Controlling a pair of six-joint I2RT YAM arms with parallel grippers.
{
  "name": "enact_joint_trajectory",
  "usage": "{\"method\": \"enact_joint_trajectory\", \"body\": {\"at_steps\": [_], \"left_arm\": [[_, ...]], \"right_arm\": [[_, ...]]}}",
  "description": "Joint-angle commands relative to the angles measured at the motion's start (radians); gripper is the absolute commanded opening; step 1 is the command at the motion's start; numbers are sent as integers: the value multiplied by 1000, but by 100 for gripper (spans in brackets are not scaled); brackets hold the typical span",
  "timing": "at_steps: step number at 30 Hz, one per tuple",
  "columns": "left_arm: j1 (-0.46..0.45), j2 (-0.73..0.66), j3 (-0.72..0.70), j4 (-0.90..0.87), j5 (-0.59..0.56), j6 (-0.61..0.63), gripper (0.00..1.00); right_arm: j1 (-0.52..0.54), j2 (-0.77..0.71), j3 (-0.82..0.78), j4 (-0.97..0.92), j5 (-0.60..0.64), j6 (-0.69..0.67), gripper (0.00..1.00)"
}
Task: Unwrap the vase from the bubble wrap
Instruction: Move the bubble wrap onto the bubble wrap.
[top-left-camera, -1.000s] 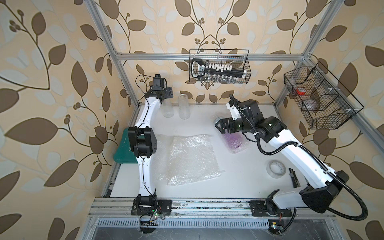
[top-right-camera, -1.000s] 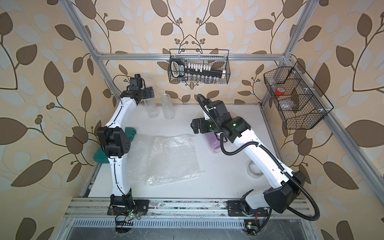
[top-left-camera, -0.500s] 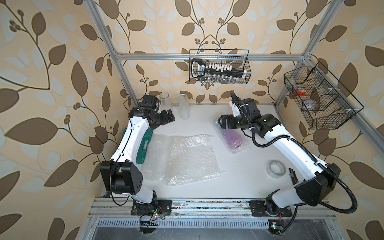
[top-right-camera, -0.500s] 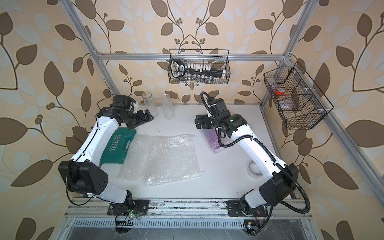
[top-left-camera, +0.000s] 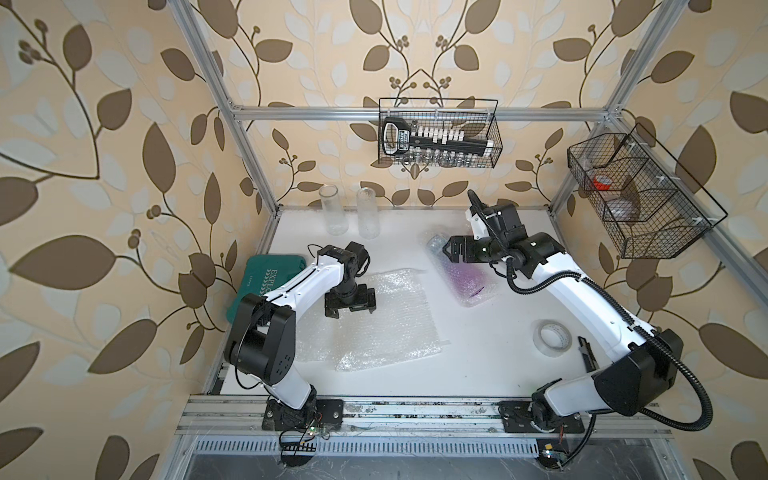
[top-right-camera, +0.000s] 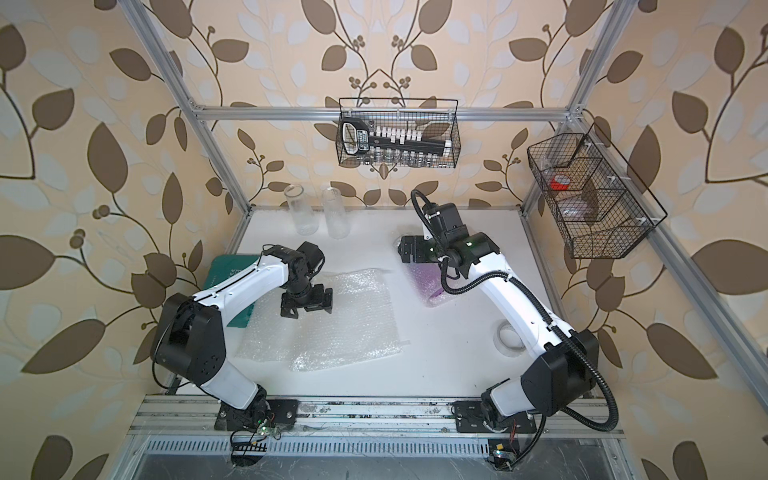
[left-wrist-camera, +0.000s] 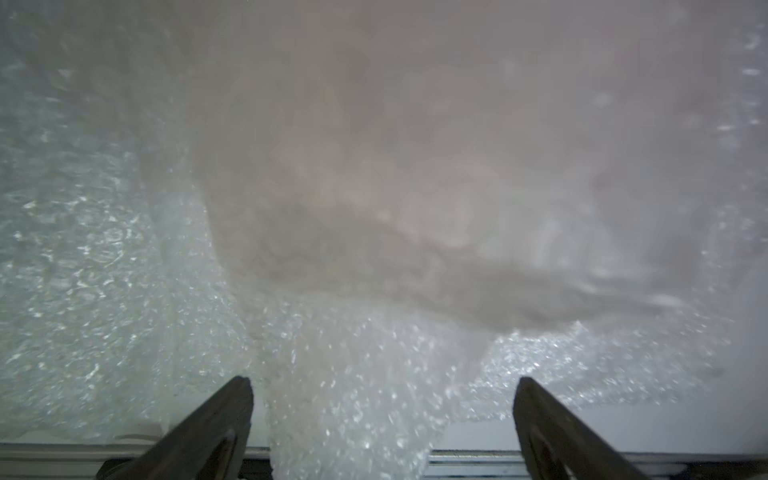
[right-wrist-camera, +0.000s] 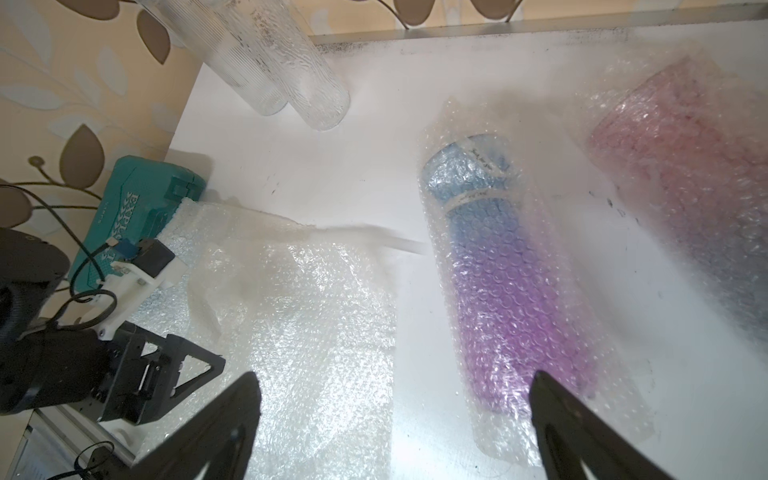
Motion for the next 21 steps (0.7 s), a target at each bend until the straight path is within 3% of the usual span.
{"method": "enact_joint_trajectory", "body": {"at_steps": [1, 5, 6, 8, 14, 18, 21], "left_arm": [[-6, 0, -8, -11, -177, -48, 89], [-5, 40, -11, 11, -192, -40, 84], [-5, 48, -13, 21, -185, -39, 78], [-6, 57, -15, 30, -168, -39, 54], [-3, 23, 7, -32, -232, -36, 0], [24, -45, 78, -126, -336, -7, 0], [106, -99, 119, -191, -418, 31, 0]], "right_arm": [[-15, -43, -33, 24, -19, 3, 99], [-20, -40, -22, 29, -22, 2, 99], [-22, -38, -16, 28, -22, -1, 99], [-29, -34, -6, 26, -23, -6, 99], [-47, -37, -13, 27, -33, -6, 99], [-52, -40, -23, 30, -37, -5, 99], [-56, -38, -22, 30, -38, -6, 99]]}}
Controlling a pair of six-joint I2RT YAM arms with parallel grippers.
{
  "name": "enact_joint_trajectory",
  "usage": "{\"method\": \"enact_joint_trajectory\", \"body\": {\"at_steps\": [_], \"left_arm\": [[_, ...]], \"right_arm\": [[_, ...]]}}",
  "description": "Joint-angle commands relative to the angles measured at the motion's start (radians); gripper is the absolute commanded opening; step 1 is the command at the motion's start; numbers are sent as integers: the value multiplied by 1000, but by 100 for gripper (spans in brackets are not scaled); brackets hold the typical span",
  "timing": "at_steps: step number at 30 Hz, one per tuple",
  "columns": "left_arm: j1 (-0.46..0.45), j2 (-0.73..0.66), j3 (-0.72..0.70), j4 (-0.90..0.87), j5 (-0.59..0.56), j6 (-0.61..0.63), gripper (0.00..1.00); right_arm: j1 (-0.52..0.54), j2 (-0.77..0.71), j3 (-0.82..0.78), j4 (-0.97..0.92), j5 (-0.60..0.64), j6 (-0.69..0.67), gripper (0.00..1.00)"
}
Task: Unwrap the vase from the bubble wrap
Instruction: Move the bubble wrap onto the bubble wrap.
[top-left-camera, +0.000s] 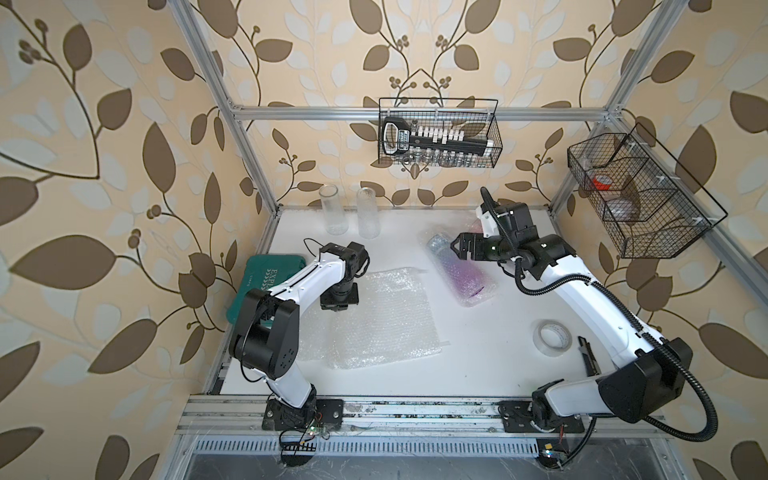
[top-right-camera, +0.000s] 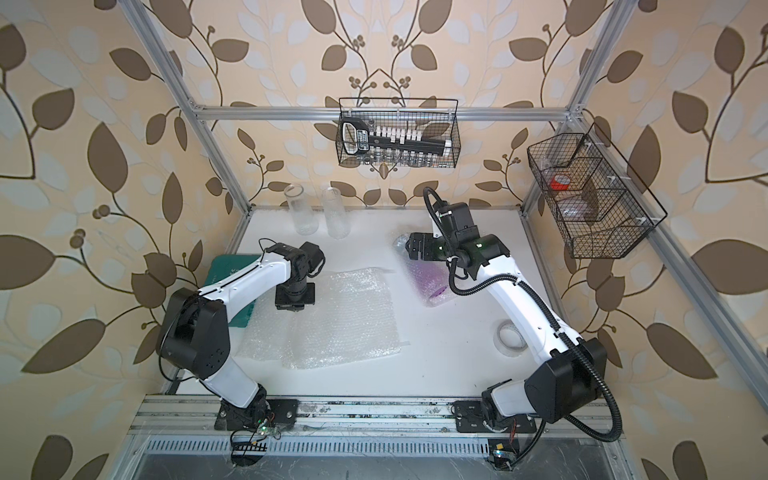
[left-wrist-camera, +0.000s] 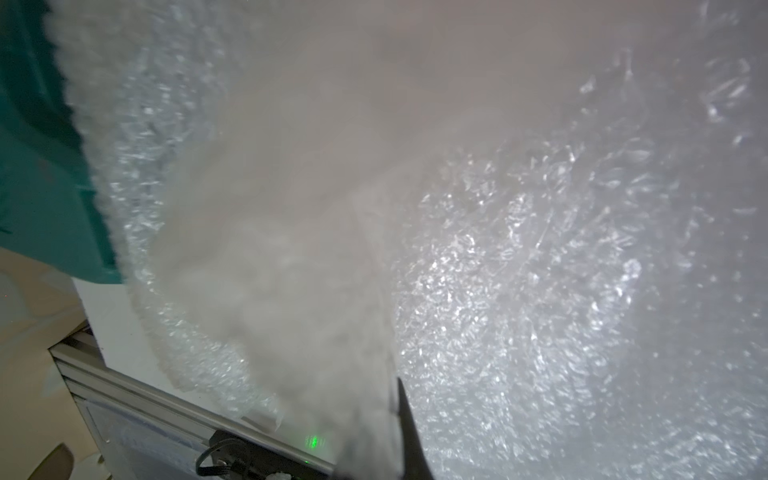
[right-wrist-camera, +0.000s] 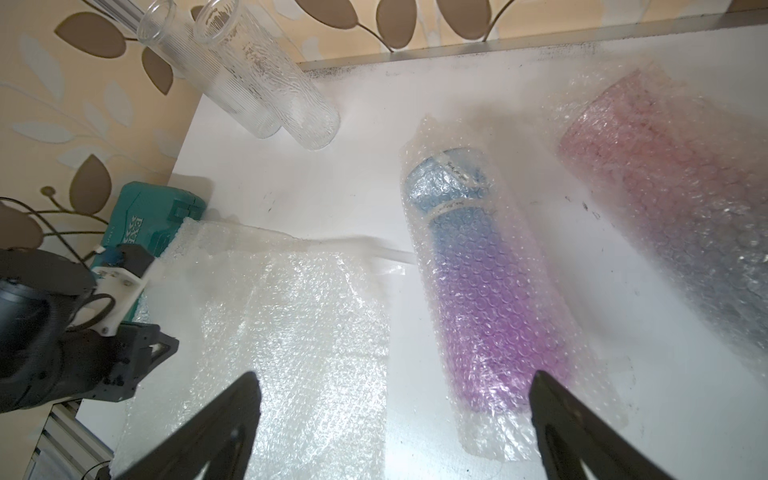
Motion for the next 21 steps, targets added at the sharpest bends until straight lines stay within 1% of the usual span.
{"method": "enact_joint_trajectory", "body": {"at_steps": [1, 4, 5, 6, 8, 11, 12, 13, 14, 15, 16, 17, 19, 20, 21], "left_arm": [[124, -103, 68, -139, -152, 50, 0], [307, -152, 52, -116, -142, 141, 0], [360, -158, 54, -103, -144, 169, 0], [395, -158, 65, -103, -153, 182, 0], [425, -149, 82, -93, -178, 178, 0], [432, -100, 80, -31, -190, 164, 0], [431, -76, 84, -18, -192, 159, 2], [431, -51, 88, 0, -194, 158, 14], [432, -27, 96, 16, -192, 162, 22], [432, -11, 107, 24, -185, 167, 27], [432, 4, 124, 27, -185, 171, 37], [432, 14, 144, 22, -202, 168, 51], [431, 13, 185, 5, -235, 166, 74], [432, 3, 203, 2, -254, 173, 84], [425, -10, 215, 2, -274, 187, 89]], "right_arm": [[-5, -10, -4, 7, -15, -9, 99], [-6, -5, -7, 9, -20, -9, 99], [-7, 1, -9, 9, -22, -7, 99], [-6, 4, -8, 9, -25, -7, 99], [-9, 12, -8, 7, -32, -1, 99], [-11, 27, 1, 4, -52, 13, 99], [-11, 31, 6, -1, -56, 12, 99], [-11, 38, 14, -10, -57, 12, 99], [-11, 43, 21, -20, -52, 12, 99], [-11, 45, 27, -29, -46, 9, 99], [-11, 47, 32, -38, -38, 6, 99], [-12, 47, 34, -49, -30, 6, 99], [-14, 50, 38, -69, -9, 10, 99], [-15, 51, 39, -79, 4, 13, 99], [-17, 56, 39, -91, 16, 19, 99]]}}
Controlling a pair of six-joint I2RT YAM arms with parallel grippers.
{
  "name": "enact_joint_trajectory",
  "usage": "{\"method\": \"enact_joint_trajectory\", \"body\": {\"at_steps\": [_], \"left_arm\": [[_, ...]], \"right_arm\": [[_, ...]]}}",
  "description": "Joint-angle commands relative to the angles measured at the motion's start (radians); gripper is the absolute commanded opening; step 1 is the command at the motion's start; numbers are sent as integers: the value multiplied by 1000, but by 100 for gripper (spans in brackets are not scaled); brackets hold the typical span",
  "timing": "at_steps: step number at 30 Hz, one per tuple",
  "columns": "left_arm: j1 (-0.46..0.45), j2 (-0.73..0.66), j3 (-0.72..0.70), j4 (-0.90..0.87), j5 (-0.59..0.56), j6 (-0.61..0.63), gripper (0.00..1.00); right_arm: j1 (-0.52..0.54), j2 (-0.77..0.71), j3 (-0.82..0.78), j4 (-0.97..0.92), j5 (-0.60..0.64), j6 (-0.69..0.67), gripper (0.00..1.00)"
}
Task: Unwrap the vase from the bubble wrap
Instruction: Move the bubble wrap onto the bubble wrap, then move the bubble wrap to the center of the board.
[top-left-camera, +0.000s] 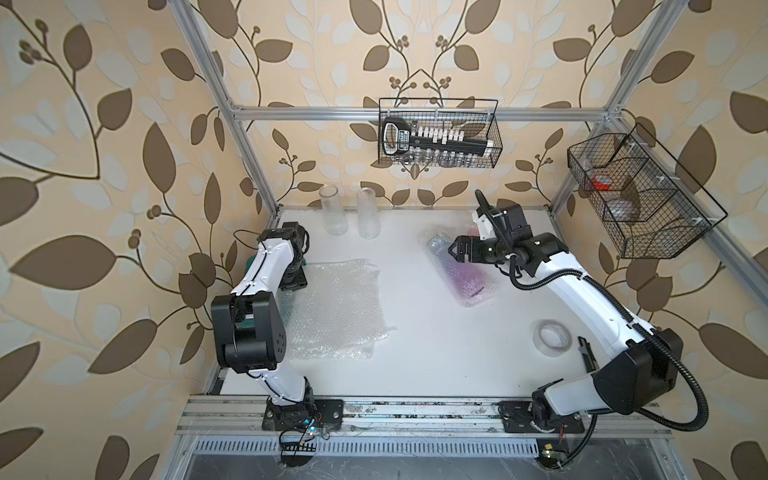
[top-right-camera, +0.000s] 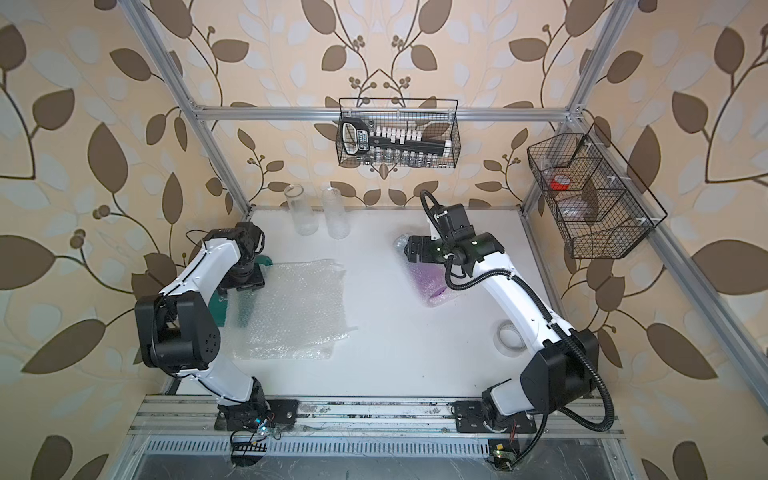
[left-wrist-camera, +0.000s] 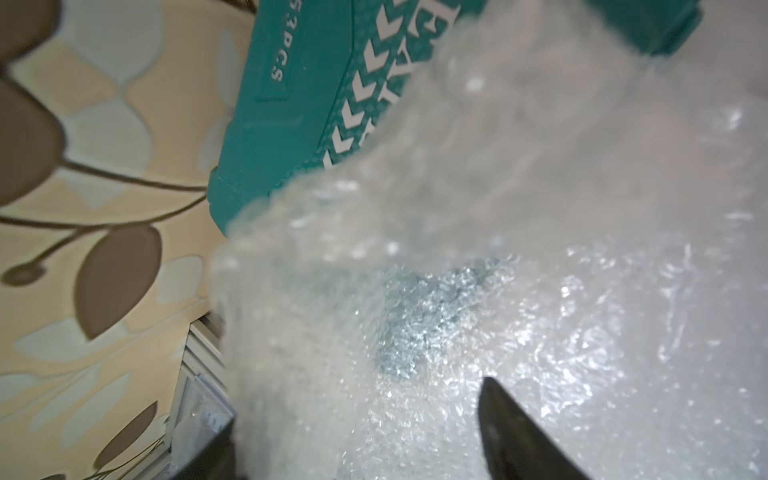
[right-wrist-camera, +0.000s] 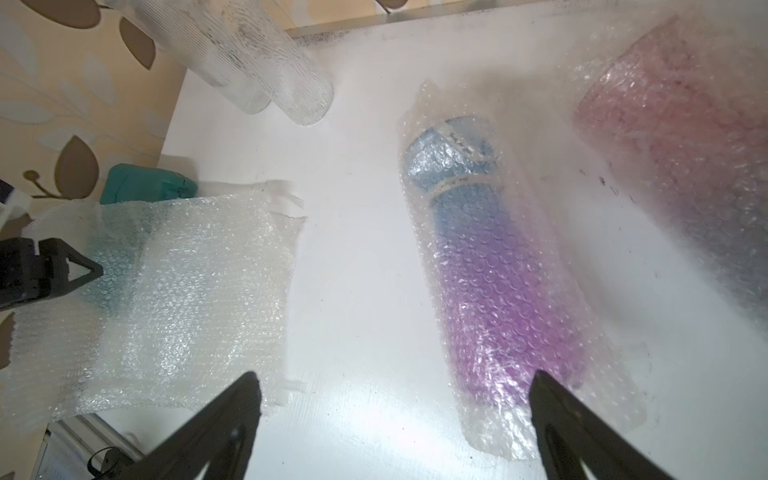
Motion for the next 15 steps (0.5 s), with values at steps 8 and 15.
{"method": "enact_joint_trajectory", "body": {"at_steps": [8, 15], "left_arm": [[-531, -21, 221, -202, -362, -46, 99], [-664, -62, 214, -11, 326, -126, 99]], "right_arm": [[-40, 214, 121, -164, 81, -9, 99], [-109, 374, 138, -143, 63, -43, 99]]}}
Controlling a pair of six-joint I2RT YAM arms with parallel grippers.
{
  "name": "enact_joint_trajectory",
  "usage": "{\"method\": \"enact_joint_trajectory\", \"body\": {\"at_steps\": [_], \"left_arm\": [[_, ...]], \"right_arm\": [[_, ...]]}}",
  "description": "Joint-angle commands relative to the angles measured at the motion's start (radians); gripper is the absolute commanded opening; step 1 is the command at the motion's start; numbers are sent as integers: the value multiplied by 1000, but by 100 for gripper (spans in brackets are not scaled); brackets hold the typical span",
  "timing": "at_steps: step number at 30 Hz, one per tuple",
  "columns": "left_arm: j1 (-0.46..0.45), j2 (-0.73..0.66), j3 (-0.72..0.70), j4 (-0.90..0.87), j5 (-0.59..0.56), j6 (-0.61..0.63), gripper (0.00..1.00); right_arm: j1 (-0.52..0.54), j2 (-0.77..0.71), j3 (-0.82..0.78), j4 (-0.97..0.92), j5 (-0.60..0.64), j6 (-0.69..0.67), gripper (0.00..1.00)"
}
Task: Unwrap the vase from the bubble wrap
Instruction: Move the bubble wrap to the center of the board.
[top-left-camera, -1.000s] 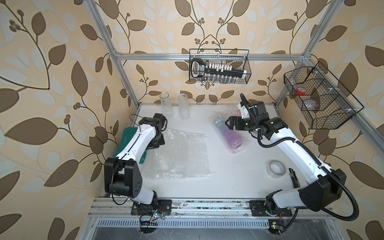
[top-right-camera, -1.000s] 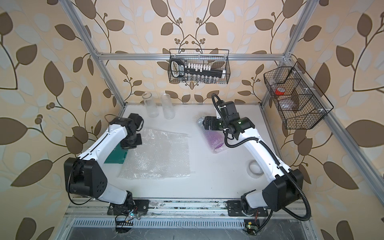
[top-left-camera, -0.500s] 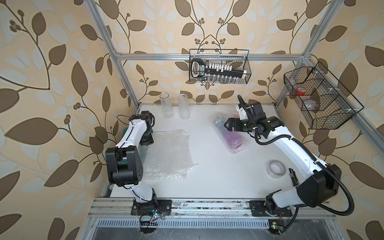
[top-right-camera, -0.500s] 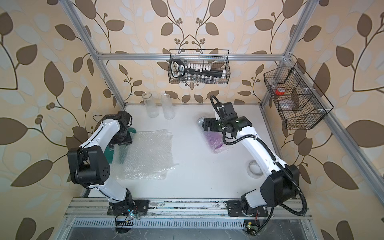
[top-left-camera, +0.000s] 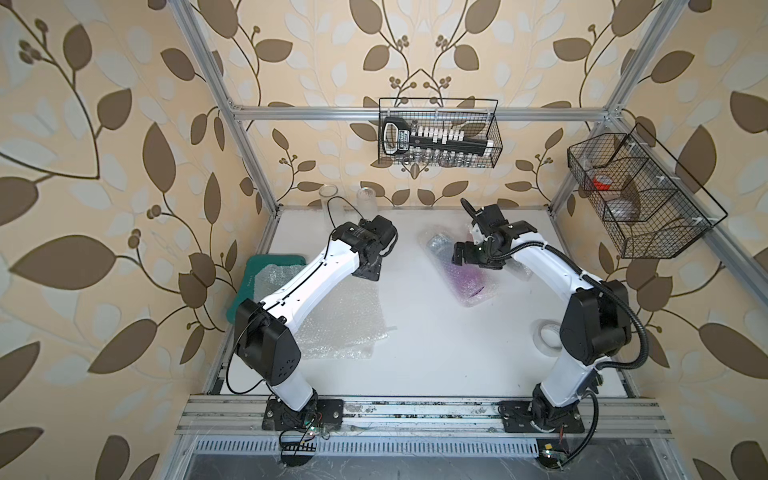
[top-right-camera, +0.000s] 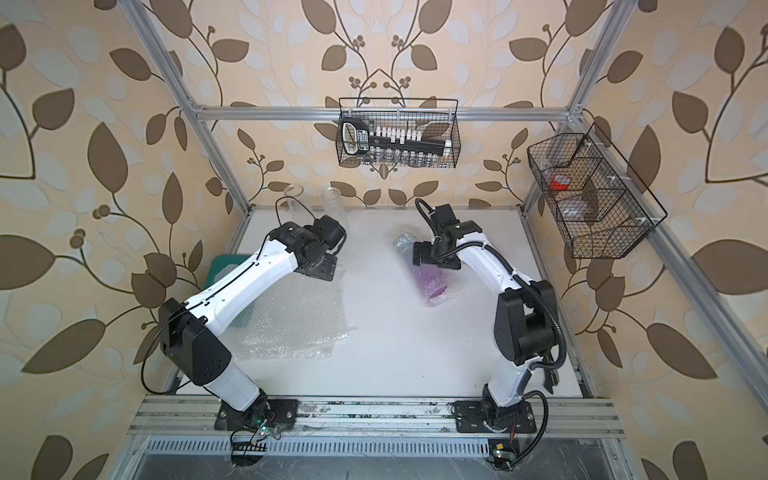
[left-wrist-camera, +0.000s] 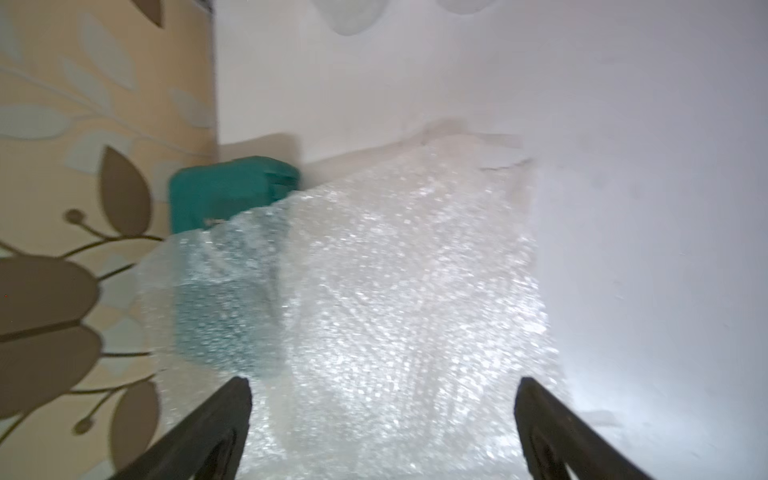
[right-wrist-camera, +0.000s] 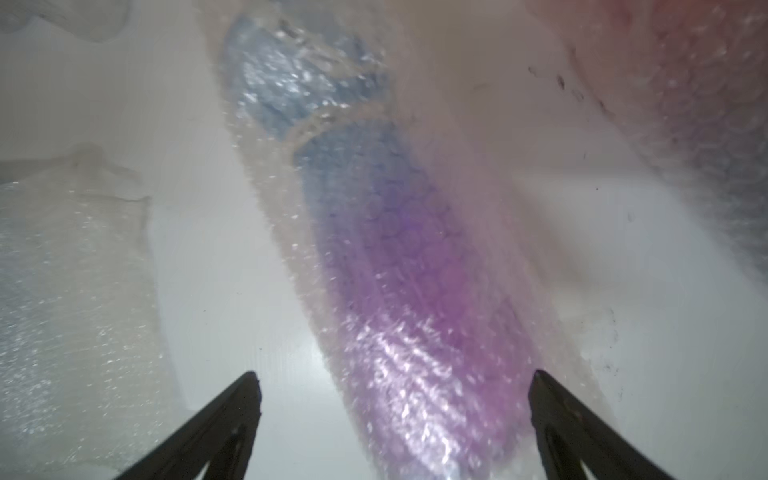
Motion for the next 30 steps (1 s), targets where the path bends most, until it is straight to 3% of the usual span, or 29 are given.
{"method": "enact_joint_trajectory", "body": {"at_steps": [1, 5, 7, 12, 23, 27, 30], "left_arm": [[5, -55, -26, 116, 413, -94, 99], [4, -57, -104, 305, 645, -197, 99], [4, -37, -116, 348, 700, -238, 99], [4, 7, -117, 386, 704, -291, 99], [15, 117, -99, 393, 742, -347, 99], [21, 144, -96, 402, 756, -346, 99], [21, 171, -75, 394, 771, -343, 99]], "right_arm": [[-33, 51, 40, -26, 6, -32, 99], [-57, 104, 42, 3, 0, -40, 99], [-57, 135, 40, 1, -16, -45, 99], [-25, 103, -67, 58, -65, -20, 96], [189, -65, -310, 126, -208, 62, 88], [240, -132, -358, 152, -280, 71, 88], [244, -169, -349, 150, -268, 70, 92]]}}
